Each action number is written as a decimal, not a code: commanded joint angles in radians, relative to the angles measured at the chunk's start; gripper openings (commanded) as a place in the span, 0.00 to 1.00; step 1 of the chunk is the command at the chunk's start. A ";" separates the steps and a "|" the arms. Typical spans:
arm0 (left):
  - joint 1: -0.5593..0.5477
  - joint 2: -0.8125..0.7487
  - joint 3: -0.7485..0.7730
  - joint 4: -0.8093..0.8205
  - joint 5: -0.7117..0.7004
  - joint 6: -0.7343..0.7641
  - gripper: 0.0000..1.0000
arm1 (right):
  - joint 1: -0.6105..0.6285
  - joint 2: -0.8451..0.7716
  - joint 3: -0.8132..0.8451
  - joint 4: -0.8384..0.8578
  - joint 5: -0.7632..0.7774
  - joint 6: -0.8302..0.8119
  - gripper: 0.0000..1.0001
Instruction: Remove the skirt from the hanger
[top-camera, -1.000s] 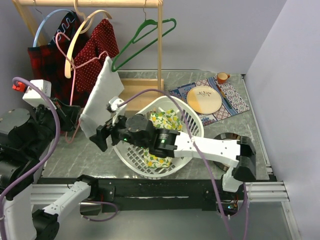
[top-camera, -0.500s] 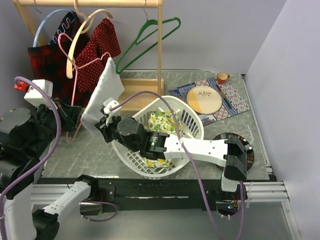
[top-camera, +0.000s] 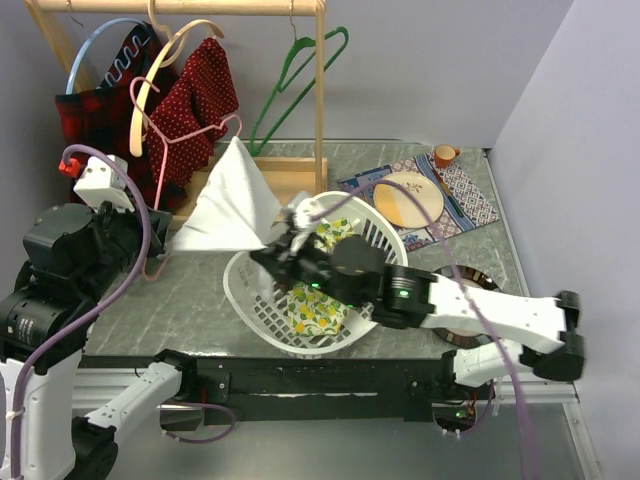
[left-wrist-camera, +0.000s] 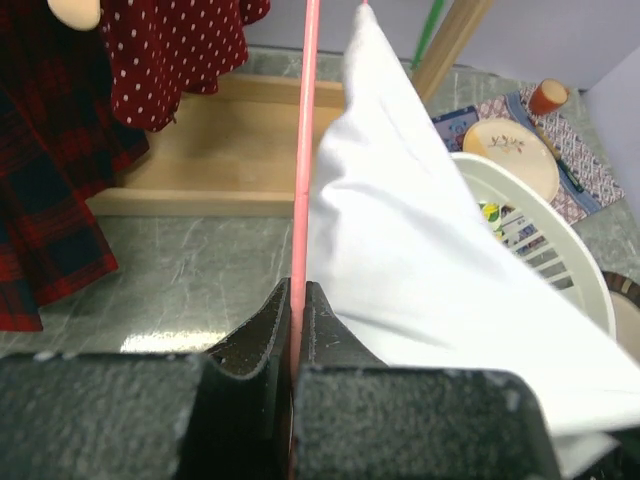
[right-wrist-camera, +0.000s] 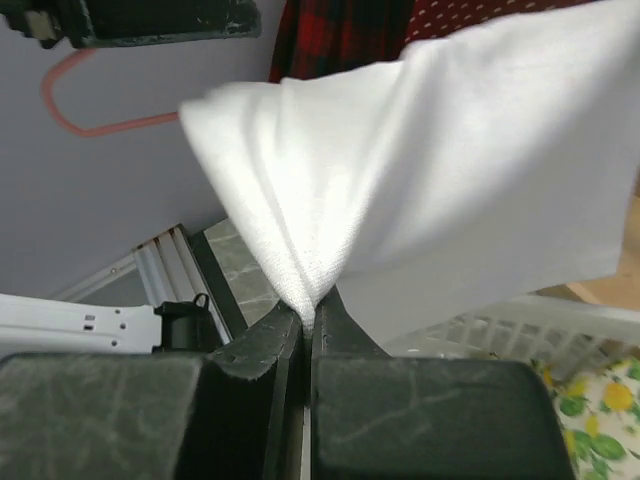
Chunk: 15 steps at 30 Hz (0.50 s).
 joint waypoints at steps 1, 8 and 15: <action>0.009 -0.006 0.008 0.149 -0.064 0.008 0.01 | 0.007 -0.161 -0.083 -0.056 0.080 0.017 0.00; 0.009 0.003 0.045 0.155 -0.019 -0.008 0.01 | 0.007 -0.291 -0.162 -0.201 0.126 0.097 0.00; 0.009 0.014 0.013 0.184 -0.057 -0.006 0.01 | 0.007 -0.484 -0.257 -0.237 0.183 0.166 0.00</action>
